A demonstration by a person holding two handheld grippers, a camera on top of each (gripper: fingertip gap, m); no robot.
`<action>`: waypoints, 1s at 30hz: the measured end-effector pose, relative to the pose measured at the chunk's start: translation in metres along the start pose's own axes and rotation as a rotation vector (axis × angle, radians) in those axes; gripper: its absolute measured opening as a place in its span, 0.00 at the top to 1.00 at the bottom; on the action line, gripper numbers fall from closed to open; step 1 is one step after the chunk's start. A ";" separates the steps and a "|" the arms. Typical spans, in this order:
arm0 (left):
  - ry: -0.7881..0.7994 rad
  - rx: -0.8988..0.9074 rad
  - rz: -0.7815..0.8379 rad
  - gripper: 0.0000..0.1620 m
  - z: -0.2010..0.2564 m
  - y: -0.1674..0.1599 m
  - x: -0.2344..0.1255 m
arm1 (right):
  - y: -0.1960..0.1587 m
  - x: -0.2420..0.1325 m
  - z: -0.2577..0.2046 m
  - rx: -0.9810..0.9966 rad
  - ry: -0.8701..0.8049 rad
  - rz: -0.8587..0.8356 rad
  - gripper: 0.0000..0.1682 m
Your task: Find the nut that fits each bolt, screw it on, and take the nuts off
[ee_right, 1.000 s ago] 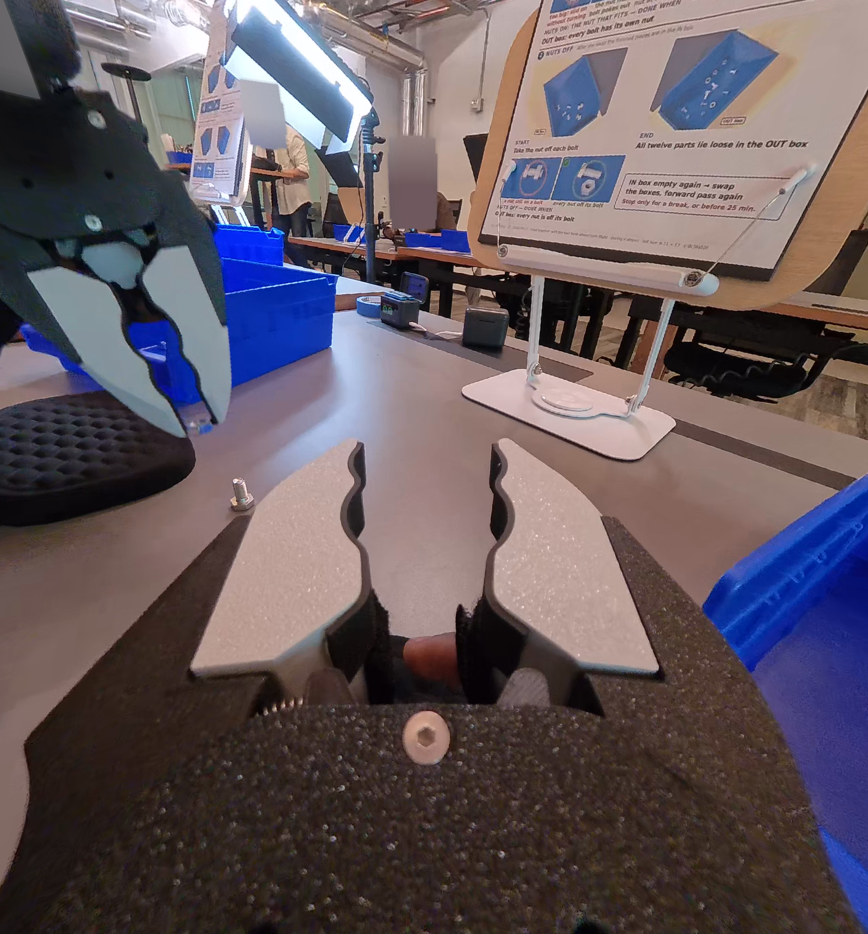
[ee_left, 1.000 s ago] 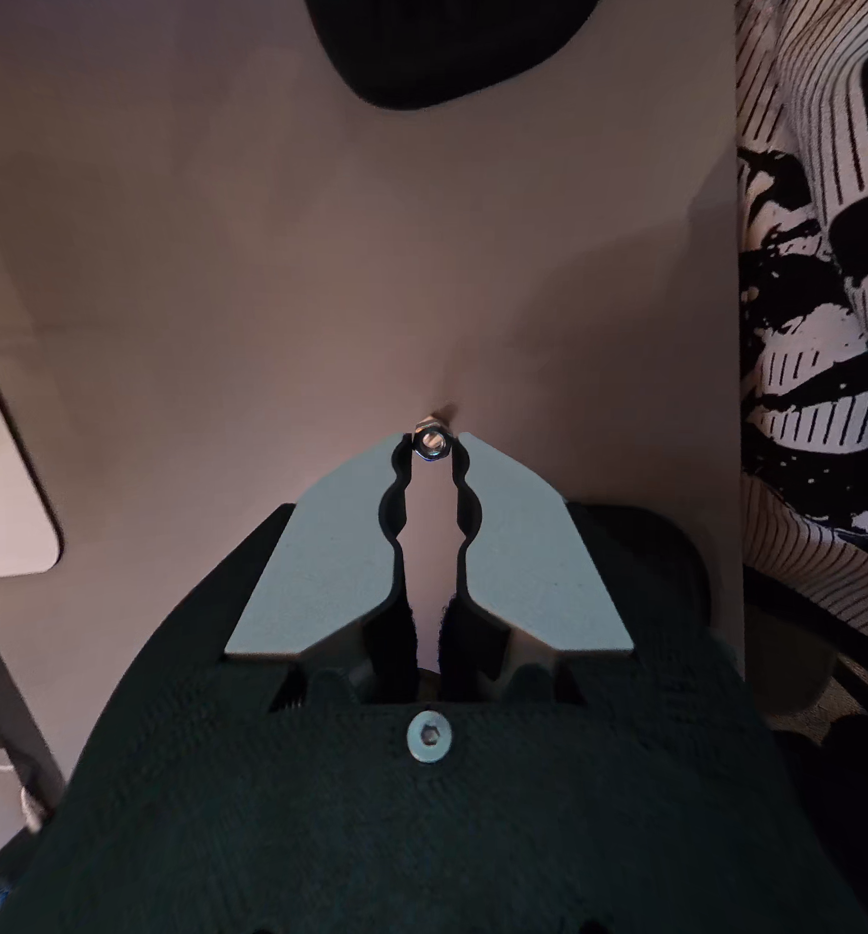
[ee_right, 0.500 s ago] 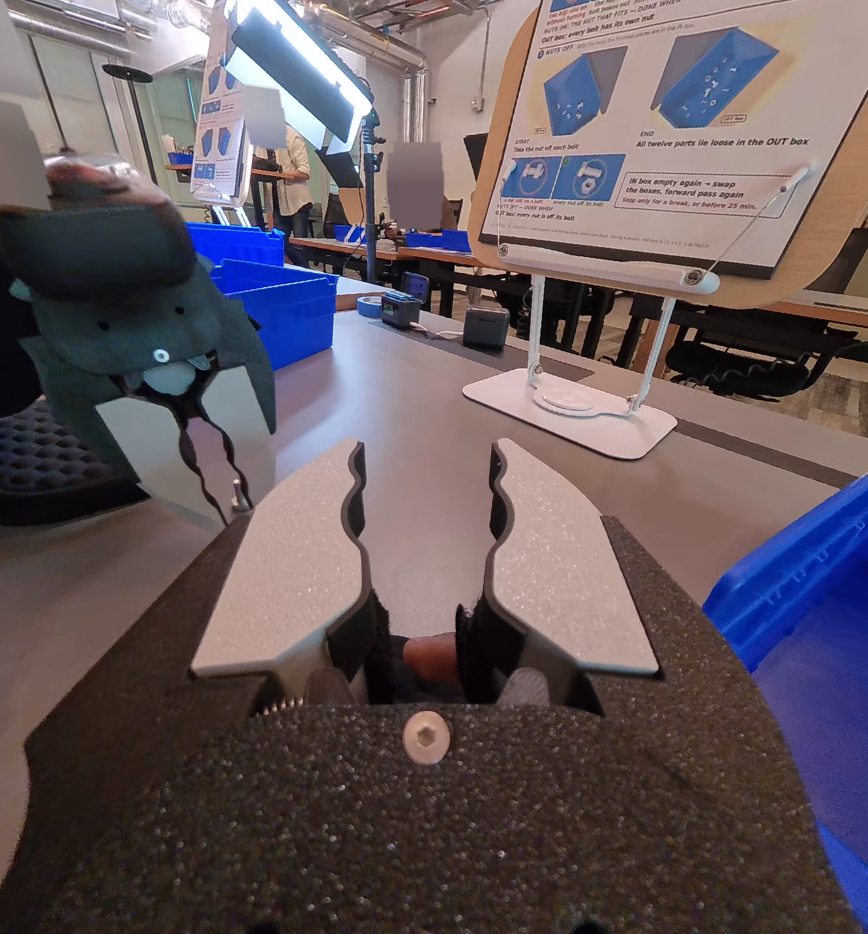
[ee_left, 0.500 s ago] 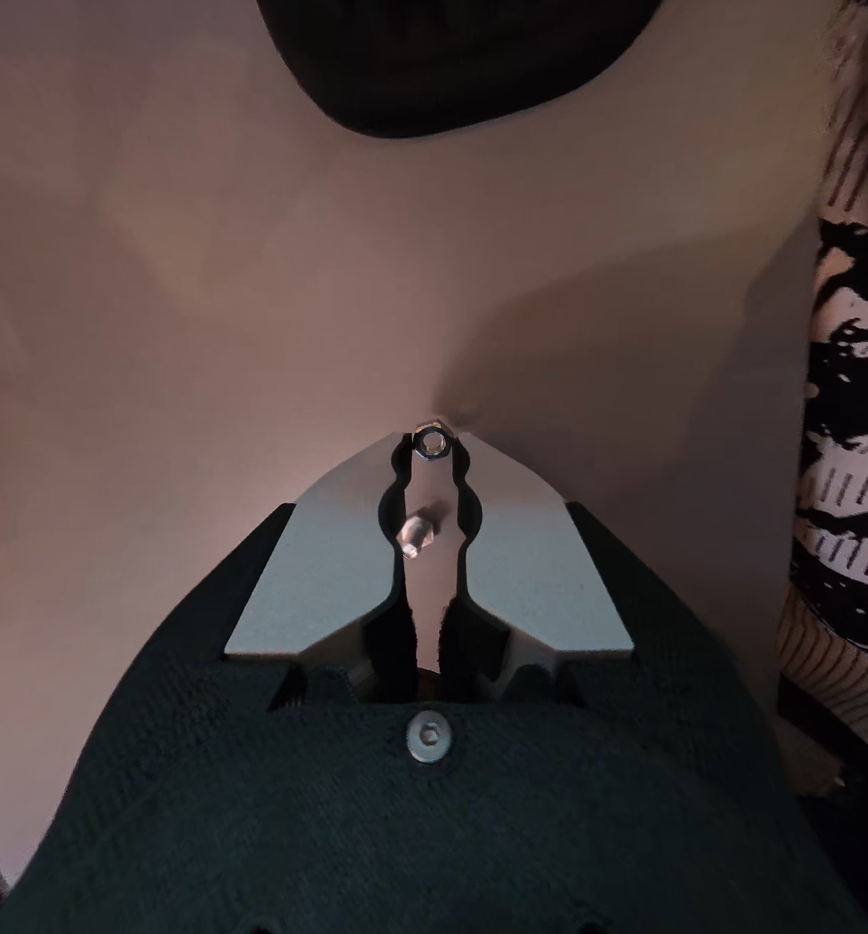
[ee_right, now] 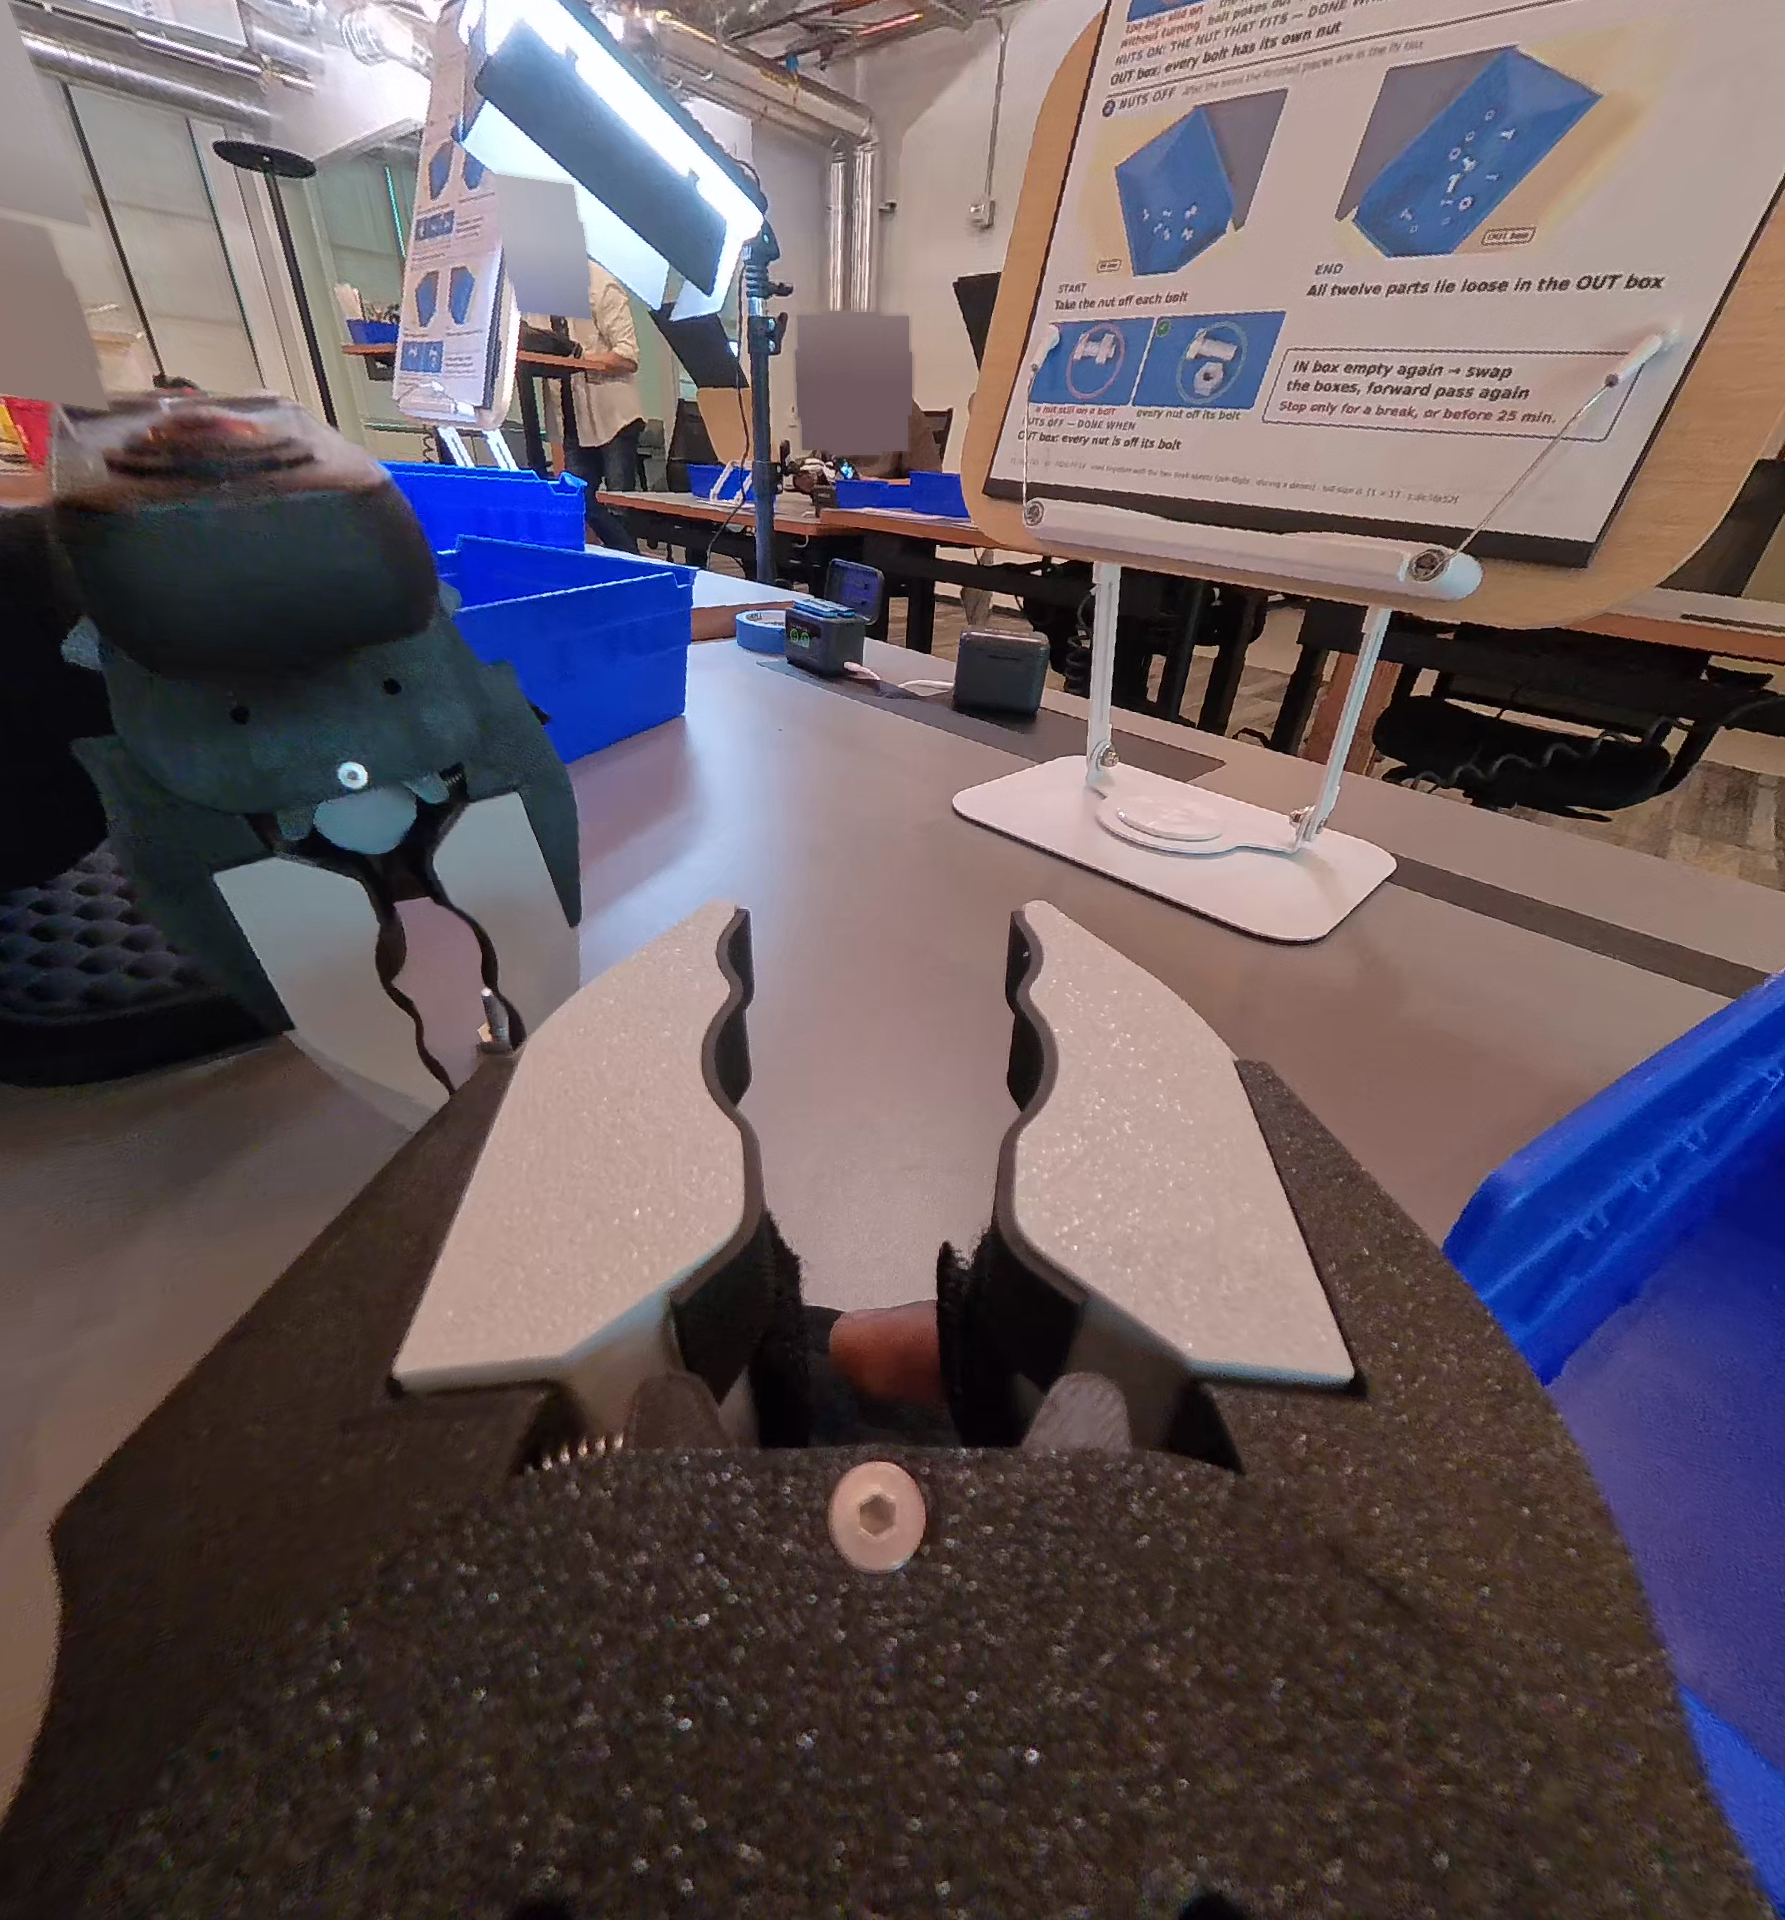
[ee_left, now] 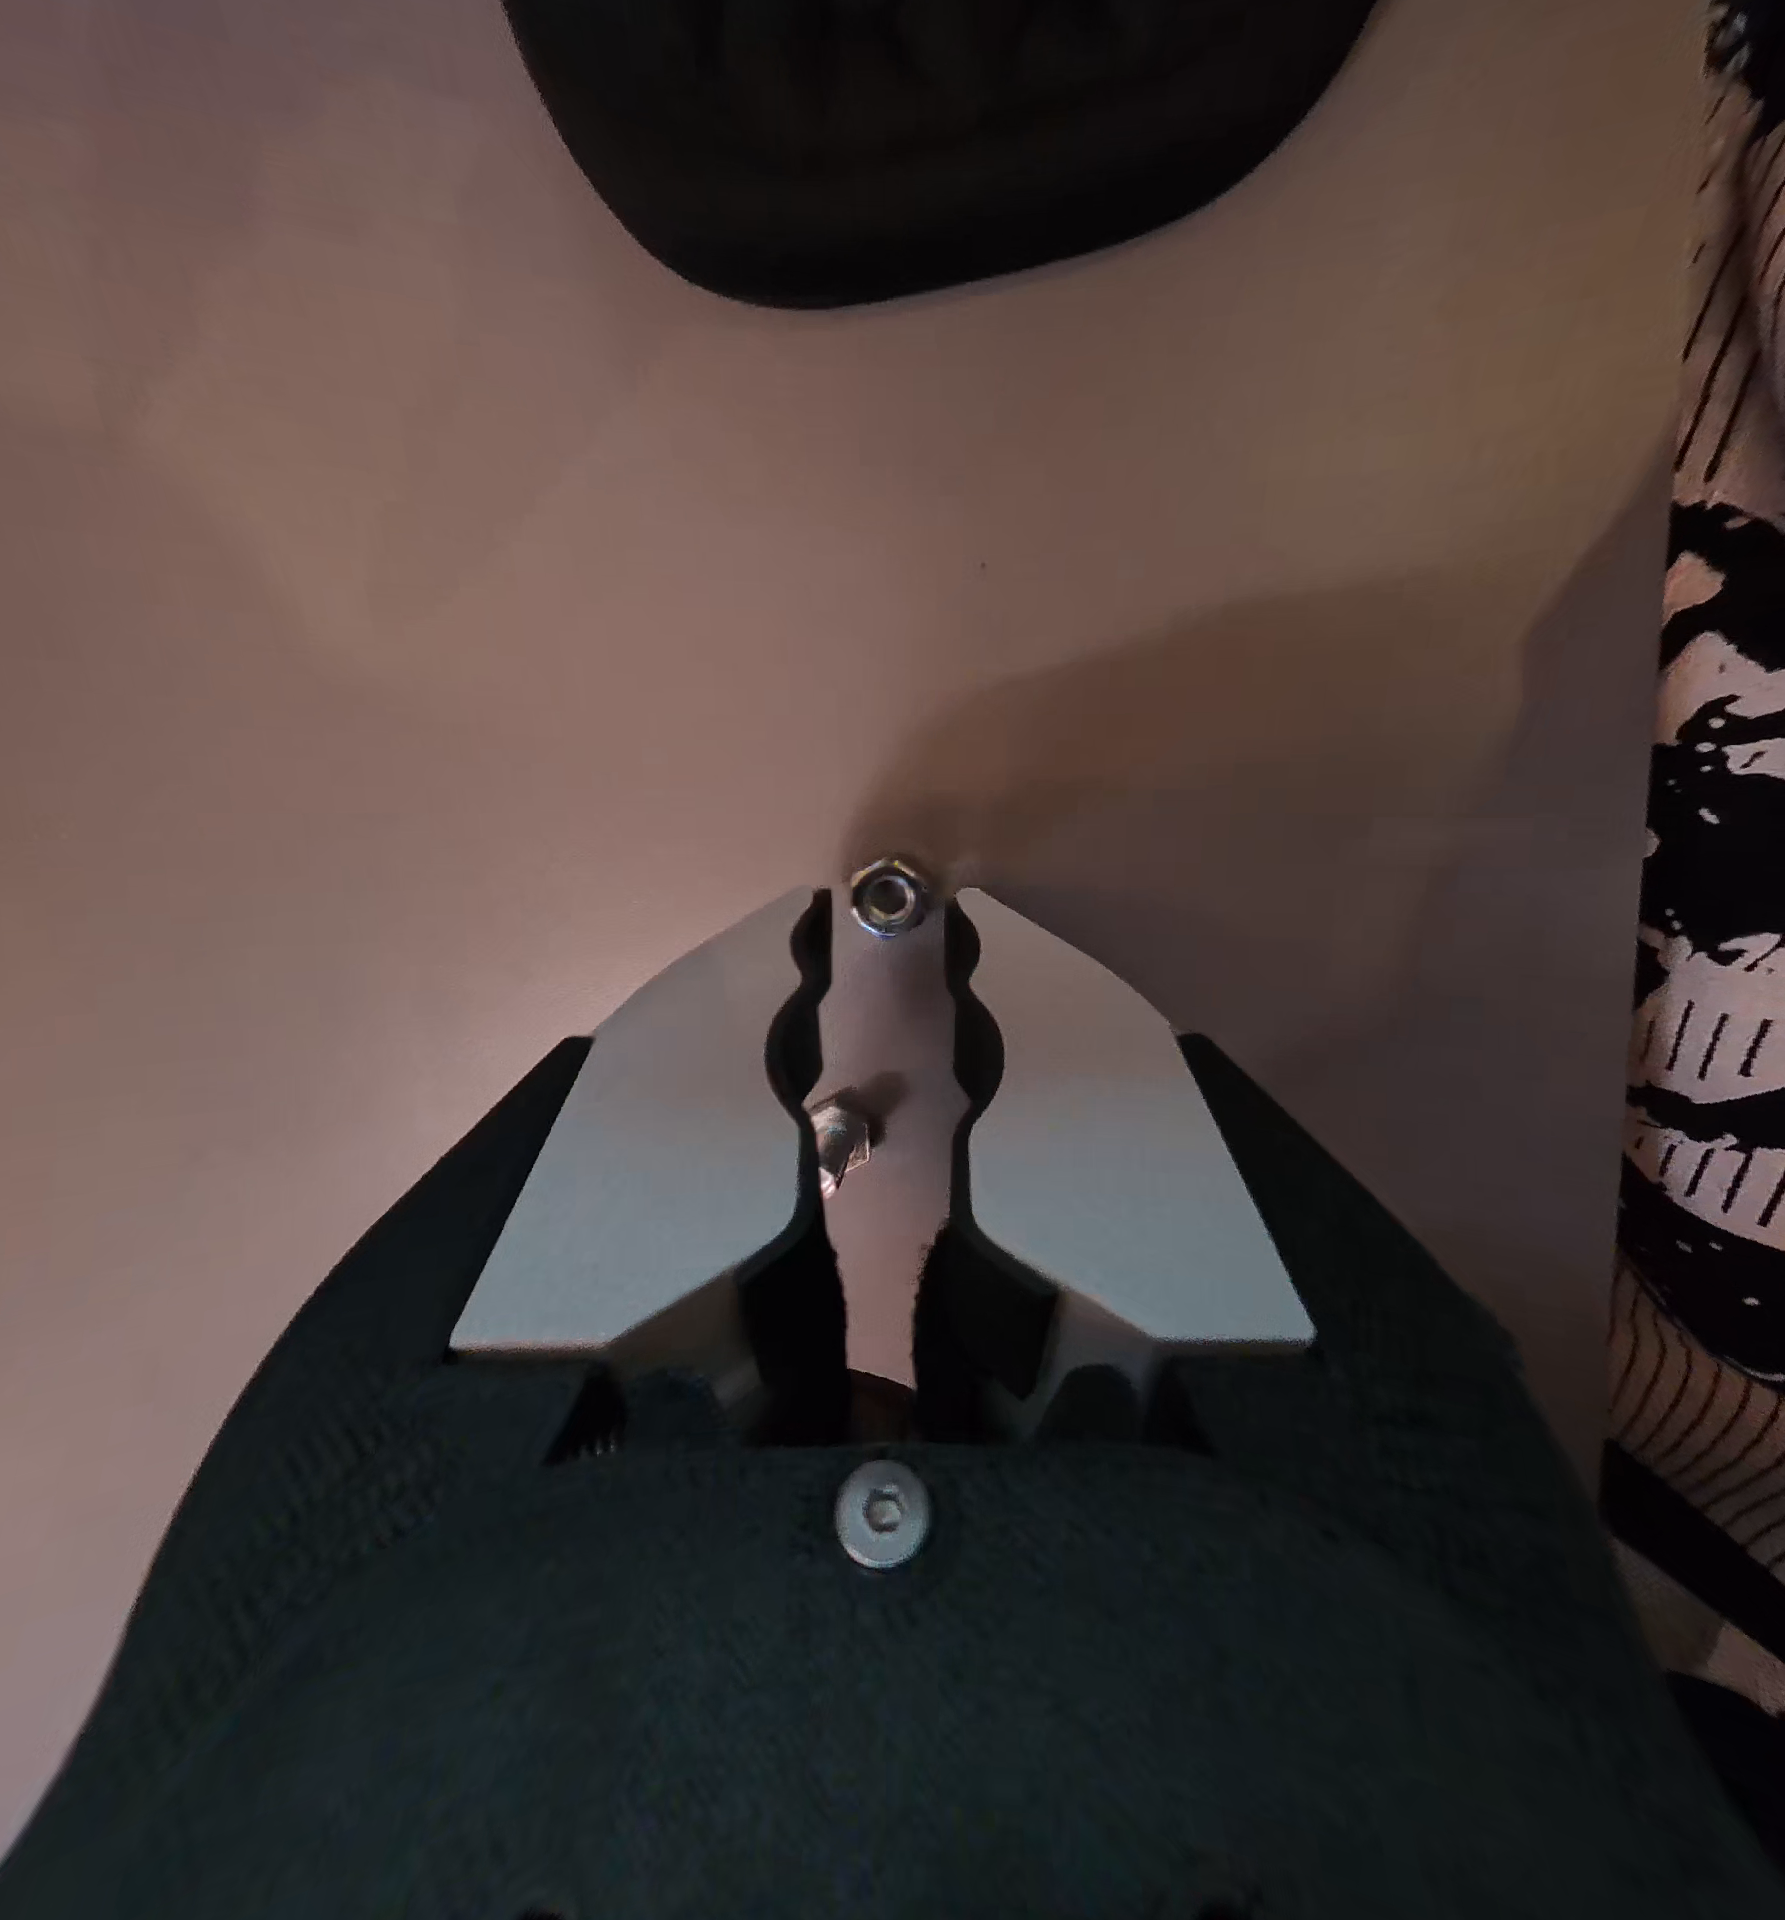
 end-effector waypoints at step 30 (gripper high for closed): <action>0.159 -0.165 1.349 0.47 0.023 -0.053 -0.098 | -0.018 0.051 -0.083 -0.037 0.413 -0.426 0.80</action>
Point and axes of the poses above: each gripper's, where its closed fingertips meet, x out along the fingers, y out of its top, z = x × y across the jaws, the point moved 4 cm from there along -x, back along the fingers, and after that the axes turned 9 degrees about -y, right-handed, at the moved point
